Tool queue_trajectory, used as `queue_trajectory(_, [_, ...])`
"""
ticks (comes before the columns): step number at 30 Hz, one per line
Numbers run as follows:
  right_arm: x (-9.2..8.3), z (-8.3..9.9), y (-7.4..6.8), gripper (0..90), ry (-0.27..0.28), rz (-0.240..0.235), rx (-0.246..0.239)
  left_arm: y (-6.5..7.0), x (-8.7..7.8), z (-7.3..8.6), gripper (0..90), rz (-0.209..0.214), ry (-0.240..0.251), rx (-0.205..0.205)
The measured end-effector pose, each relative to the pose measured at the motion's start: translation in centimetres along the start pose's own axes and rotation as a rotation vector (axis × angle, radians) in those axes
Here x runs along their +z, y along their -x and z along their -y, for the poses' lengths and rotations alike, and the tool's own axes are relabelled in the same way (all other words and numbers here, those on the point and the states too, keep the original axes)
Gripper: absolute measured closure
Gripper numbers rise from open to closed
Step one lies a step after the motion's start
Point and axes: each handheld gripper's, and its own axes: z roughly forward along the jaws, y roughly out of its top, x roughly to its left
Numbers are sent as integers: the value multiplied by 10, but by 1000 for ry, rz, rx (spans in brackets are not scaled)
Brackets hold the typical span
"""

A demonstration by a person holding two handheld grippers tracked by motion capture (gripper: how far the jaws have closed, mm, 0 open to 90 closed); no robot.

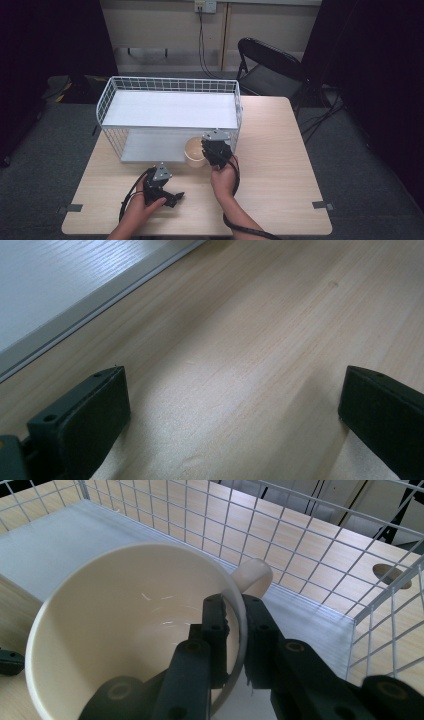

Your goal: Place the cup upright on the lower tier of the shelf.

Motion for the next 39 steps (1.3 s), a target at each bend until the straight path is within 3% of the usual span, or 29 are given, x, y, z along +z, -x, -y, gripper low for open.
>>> queue_trajectory(14, [7, 0, 6, 821, -1, 11, 27, 0, 0, 0, 0, 0, 0, 0])
queue_trajectory(31, [11, 0, 4, 800, 8, 23, 29, 0, 0, 0, 0, 0, 0, 0])
queue_trajectory(39, [5, -3, 2, 640, 30, 26, 19, 0, 0, 0, 0, 0, 0, 0])
